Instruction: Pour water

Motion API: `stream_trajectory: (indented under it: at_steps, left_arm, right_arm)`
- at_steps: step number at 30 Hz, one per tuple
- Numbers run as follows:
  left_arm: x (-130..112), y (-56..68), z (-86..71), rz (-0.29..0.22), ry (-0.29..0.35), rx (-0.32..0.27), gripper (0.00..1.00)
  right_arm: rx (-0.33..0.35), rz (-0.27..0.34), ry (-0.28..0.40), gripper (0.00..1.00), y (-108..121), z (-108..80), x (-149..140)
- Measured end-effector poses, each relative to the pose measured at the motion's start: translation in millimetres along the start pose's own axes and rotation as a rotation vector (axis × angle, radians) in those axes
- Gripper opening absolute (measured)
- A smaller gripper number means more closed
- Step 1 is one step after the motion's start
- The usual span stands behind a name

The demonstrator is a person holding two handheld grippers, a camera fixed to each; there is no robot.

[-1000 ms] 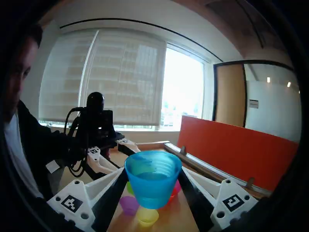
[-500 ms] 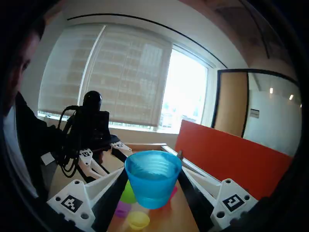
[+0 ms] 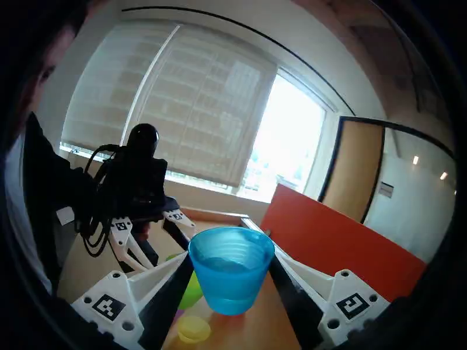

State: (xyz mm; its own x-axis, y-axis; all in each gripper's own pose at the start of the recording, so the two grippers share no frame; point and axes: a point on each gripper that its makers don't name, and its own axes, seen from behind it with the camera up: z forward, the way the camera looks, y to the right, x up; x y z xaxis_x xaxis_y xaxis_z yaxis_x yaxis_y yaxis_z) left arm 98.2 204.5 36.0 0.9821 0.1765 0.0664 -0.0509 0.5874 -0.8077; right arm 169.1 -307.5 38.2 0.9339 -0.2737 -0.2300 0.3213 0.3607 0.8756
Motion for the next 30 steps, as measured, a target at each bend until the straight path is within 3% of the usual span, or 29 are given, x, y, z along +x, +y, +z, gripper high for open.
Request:
stream_trajectory:
  at_steps: [30]
  left_arm:
    - [-6, 14.4, -0.4, 0.005, -0.013, -0.029, 0.90]
  right_arm:
    - [0.007, -0.266, -0.051, 0.90, 6, 16.5, -2]
